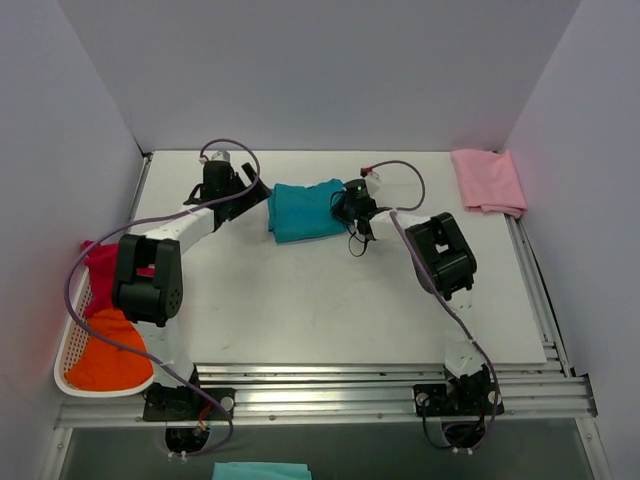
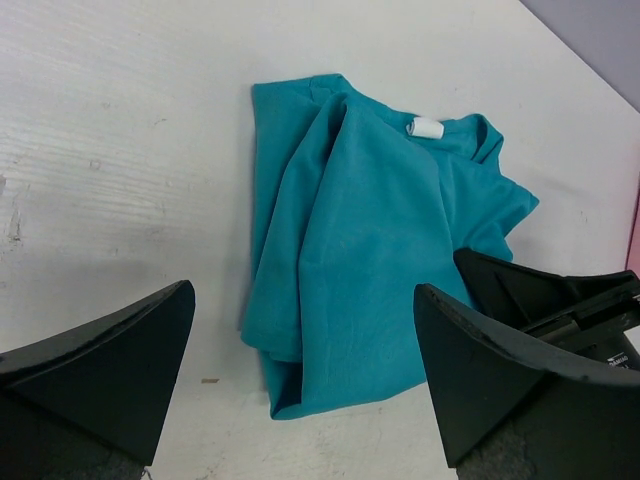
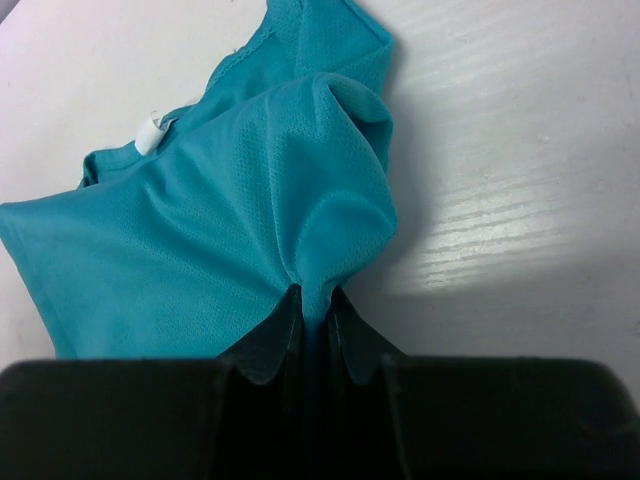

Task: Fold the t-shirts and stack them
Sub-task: Neatly place the folded tshirt to the corner

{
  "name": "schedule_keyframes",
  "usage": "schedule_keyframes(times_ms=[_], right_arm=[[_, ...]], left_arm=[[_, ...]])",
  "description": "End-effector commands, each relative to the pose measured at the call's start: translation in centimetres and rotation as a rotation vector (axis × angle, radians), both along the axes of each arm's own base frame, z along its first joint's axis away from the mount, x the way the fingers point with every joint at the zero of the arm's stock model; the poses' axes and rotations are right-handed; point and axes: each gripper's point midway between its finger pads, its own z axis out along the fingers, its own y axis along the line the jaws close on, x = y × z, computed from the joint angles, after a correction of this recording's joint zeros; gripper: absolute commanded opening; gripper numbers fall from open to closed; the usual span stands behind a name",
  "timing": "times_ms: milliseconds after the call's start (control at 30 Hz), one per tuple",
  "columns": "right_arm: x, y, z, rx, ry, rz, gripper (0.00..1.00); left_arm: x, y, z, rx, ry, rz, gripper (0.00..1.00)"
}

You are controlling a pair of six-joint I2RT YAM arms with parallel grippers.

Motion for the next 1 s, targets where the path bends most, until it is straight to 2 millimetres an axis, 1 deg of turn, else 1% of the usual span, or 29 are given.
schedule_keyframes(times_ms=[0,33,67,100,133,167,200,233,267,300,333,367,400,433,500,533,567,600,633,667,700,733,767,800,833,867,967], right_arm=[[-1.3,-2.1,-4.2,-0.104,0.151,0.012,0.00],[-0.5,-2.7,-3.4,-0.120,0.136,-0.005,0.00],[0.7,-2.9,-1.8,-0.126,0.118,-0.013,0.00],[1.7,-3.9,-0.9,-0.141,0.102,-0.024,0.00],[2.5,-4.5,-0.1,-0.156,0.092,-0.037,0.00],[3.7,-5.2,1.8,-0.172,0.071,-0.061,0.00],[4.7,-6.6,2.7,-0.195,0.060,-0.079,0.00],[5.3,-7.5,3.5,-0.209,0.052,-0.096,0.00],[5.5,-8.9,3.8,-0.236,0.067,-0.123,0.00],[6.6,-9.5,5.7,-0.234,0.033,-0.140,0.00],[6.8,-11.6,5.9,-0.252,0.052,-0.164,0.00],[7.1,-12.7,6.5,-0.259,0.047,-0.182,0.00],[7.7,-13.6,7.7,-0.257,0.029,-0.198,0.00],[7.9,-15.7,8.0,-0.271,0.038,-0.223,0.00],[8.4,-18.3,9.2,-0.292,0.029,-0.264,0.00],[9.1,-20.9,10.7,-0.293,0.012,-0.308,0.00],[9.1,-22.5,11.4,-0.314,0.016,-0.324,0.00],[9.2,-24.3,12.7,-0.326,0.005,-0.358,0.00],[9.5,-26.1,14.6,-0.332,-0.019,-0.393,0.00],[9.0,-29.4,15.1,-0.347,-0.001,-0.444,0.00],[8.5,-32.2,16.7,-0.354,-0.012,-0.507,0.00],[7.7,-34.0,16.9,-0.350,0.001,-0.543,0.00],[6.8,-37.6,17.3,-0.339,0.006,-0.608,0.00],[5.9,-39.2,19.3,-0.330,-0.025,-0.648,0.00],[5.5,-40.8,20.1,-0.321,-0.055,-0.685,0.00],[3.8,-43.7,20.1,-0.319,-0.047,-0.739,0.00],[2.1,-47.8,19.8,-0.330,-0.039,-0.817,0.00]], left_arm=[[0.9,0.0,2.1,-0.022,-0.080,-0.009,1.00],[0.9,0.0,2.1,-0.023,-0.081,-0.009,1.00],[0.7,0.0,1.9,-0.025,-0.077,-0.012,1.00],[0.6,0.0,2.3,-0.028,-0.086,-0.015,1.00],[0.5,0.0,2.2,-0.029,-0.086,-0.016,1.00],[0.4,-0.1,2.3,-0.031,-0.087,-0.020,1.00],[0.3,-0.1,2.4,-0.032,-0.092,-0.020,1.00],[0.2,-0.1,2.4,-0.033,-0.091,-0.022,1.00],[0.1,-0.1,2.5,-0.034,-0.094,-0.023,1.00],[0.0,-0.1,2.5,-0.035,-0.096,-0.024,1.00],[0.0,-0.1,2.5,-0.036,-0.096,-0.026,1.00],[-0.1,-0.1,2.4,-0.037,-0.094,-0.027,1.00],[0.0,-0.2,2.4,-0.039,-0.098,-0.028,1.00],[0.0,-0.3,2.4,-0.043,-0.099,-0.033,1.00],[0.1,-0.4,2.3,-0.047,-0.101,-0.035,1.00],[0.0,-0.6,2.2,-0.051,-0.098,-0.043,1.00],[0.0,-0.6,2.2,-0.053,-0.100,-0.045,1.00],[0.0,-0.6,2.1,-0.052,-0.098,-0.043,1.00],[0.0,-0.6,2.0,-0.053,-0.098,-0.045,1.00],[0.0,-0.6,1.9,-0.053,-0.096,-0.046,1.00],[0.0,-0.6,1.9,-0.053,-0.096,-0.046,1.00],[0.0,-0.6,1.7,-0.053,-0.096,-0.046,1.00],[0.1,-0.8,1.8,-0.061,-0.102,-0.051,1.00],[0.1,-1.0,1.7,-0.067,-0.099,-0.054,1.00],[0.2,-1.1,1.8,-0.072,-0.099,-0.058,1.00],[0.2,-1.4,1.8,-0.081,-0.098,-0.069,0.95],[0.1,-1.6,2.2,-0.089,-0.105,-0.074,0.95]])
